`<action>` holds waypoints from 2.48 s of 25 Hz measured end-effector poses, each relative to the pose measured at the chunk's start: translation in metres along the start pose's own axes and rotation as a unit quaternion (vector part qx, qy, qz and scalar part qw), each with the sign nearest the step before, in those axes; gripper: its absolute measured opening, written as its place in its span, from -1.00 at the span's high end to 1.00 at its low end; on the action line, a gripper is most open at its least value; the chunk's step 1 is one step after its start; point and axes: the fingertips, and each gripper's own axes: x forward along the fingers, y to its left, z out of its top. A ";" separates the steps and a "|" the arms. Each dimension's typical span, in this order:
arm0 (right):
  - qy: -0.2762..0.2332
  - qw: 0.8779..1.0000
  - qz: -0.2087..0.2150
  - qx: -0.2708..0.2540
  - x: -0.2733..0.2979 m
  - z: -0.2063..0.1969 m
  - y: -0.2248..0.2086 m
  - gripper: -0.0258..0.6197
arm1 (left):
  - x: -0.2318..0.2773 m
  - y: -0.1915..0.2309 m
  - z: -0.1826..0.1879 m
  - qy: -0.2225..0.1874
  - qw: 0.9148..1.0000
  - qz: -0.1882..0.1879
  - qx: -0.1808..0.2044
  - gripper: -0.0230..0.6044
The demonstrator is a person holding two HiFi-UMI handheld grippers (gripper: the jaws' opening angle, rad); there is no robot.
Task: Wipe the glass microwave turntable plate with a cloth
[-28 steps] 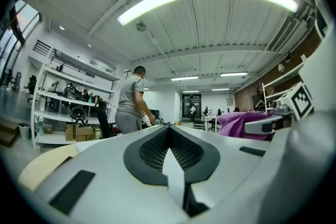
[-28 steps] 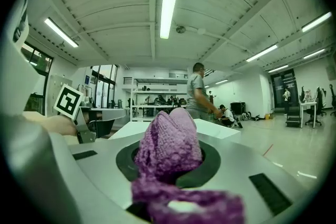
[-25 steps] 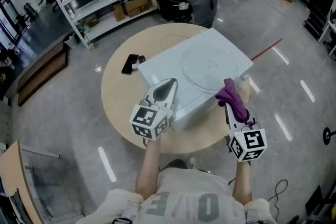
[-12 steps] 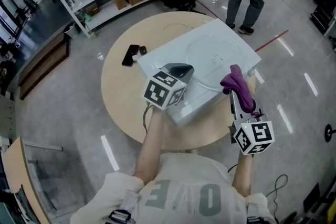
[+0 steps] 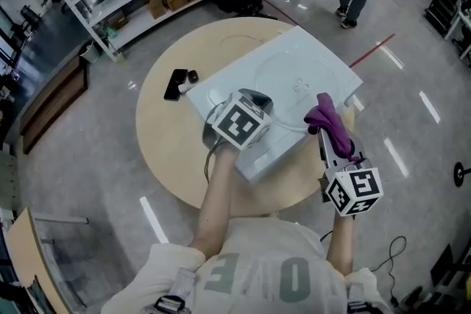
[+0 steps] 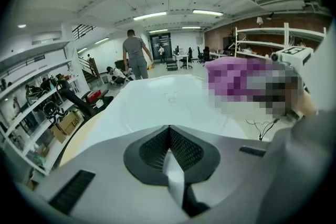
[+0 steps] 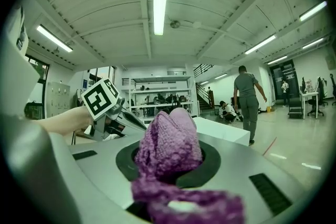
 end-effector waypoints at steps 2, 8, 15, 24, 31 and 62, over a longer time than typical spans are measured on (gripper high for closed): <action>0.003 1.000 0.001 -0.009 0.002 0.001 0.004 0.74 | 0.001 0.001 -0.004 0.007 1.000 0.009 -0.001 0.92; 0.008 1.000 0.011 -0.019 0.002 0.000 0.016 0.74 | -0.017 0.009 -0.012 0.024 0.999 -0.006 -0.025 0.92; 0.017 0.999 0.038 -0.021 0.006 -0.006 0.036 0.74 | -0.034 0.009 -0.027 0.013 0.999 0.016 -0.041 0.92; 0.029 0.996 0.075 -0.028 0.010 -0.009 0.061 0.74 | -0.070 0.005 -0.052 -0.025 0.997 0.039 -0.065 0.92; 0.027 0.989 0.128 -0.074 0.020 0.005 0.090 0.74 | -0.089 0.005 -0.061 -0.165 0.977 0.062 -0.123 0.92; 0.237 0.864 0.326 -0.303 0.165 -0.024 0.174 0.75 | -0.093 -0.002 -0.058 -0.225 0.964 0.102 -0.103 0.92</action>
